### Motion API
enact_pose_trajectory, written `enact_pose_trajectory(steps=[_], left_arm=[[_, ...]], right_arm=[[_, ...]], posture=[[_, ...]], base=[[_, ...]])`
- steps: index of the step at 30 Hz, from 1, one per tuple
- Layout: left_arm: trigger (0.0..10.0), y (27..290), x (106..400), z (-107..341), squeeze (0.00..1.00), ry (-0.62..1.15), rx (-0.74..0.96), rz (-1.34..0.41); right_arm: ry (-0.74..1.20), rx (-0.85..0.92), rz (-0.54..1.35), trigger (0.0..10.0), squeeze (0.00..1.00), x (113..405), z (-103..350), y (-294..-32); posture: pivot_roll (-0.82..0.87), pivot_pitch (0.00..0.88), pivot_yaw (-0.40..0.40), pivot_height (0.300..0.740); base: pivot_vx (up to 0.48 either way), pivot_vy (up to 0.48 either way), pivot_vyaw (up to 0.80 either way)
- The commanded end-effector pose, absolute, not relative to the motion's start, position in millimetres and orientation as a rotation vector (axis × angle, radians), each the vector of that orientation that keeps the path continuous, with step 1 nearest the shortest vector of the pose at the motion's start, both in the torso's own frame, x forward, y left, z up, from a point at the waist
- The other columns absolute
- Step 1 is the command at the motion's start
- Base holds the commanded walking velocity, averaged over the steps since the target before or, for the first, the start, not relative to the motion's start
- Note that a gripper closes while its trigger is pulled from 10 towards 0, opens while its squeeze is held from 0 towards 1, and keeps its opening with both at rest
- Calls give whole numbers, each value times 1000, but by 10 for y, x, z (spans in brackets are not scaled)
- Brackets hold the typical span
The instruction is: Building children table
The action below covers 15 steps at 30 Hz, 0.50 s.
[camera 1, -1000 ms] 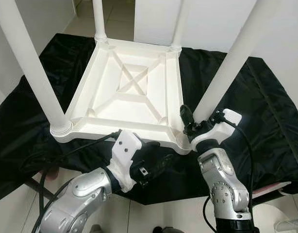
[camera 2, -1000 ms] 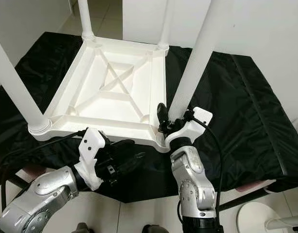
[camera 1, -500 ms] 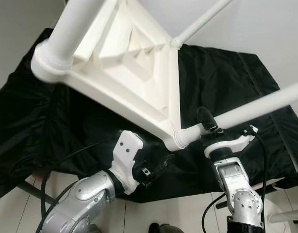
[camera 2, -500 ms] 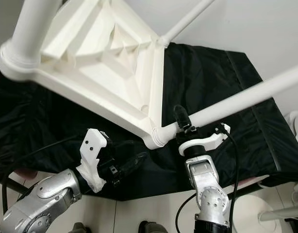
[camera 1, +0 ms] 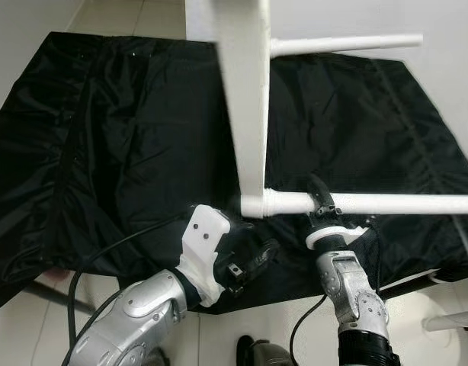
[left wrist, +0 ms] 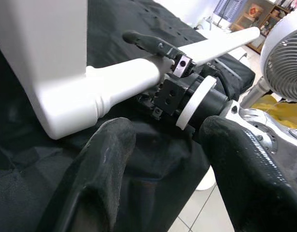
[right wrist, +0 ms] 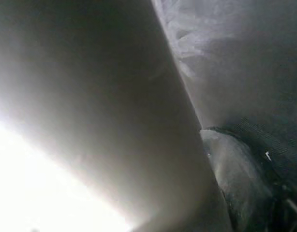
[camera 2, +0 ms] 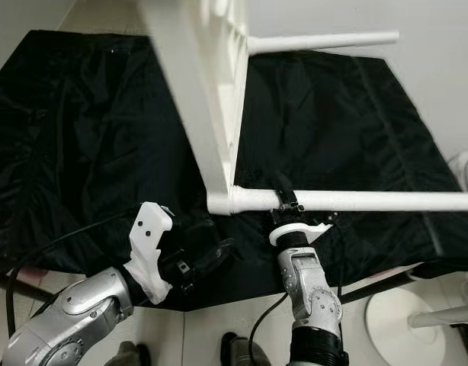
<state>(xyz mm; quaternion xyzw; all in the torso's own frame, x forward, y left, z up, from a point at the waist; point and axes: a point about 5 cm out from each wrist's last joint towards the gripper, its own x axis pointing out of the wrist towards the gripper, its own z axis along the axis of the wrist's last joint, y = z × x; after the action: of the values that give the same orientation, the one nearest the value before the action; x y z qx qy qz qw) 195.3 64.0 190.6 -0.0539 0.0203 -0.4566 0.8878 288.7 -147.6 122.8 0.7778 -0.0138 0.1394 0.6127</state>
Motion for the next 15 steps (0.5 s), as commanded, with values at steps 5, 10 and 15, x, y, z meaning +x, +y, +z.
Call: enact_pose_trajectory(steps=[5, 10, 15], left_arm=[[10000, 620, 1903, 1907, 0, 56, -114, -963], [10000, 648, 1903, 1908, 0, 64, -111, -957], [10000, 661, 1897, 1903, 0, 75, -113, -959]], right_arm=[[54, 1827, 459, 10000, 0, 2576, 1210, -1033], [-13, 1675, 513, 10000, 1000, 2252, 1281, -1211], [-26, 1678, 417, 10000, 1000, 1925, 1096, -1540]], posture=[[59, 234, -51, 740], [45, 253, -36, 740], [42, 267, -23, 740]], base=[[0, 0, 0], [0, 0, 0], [0, 0, 0]])
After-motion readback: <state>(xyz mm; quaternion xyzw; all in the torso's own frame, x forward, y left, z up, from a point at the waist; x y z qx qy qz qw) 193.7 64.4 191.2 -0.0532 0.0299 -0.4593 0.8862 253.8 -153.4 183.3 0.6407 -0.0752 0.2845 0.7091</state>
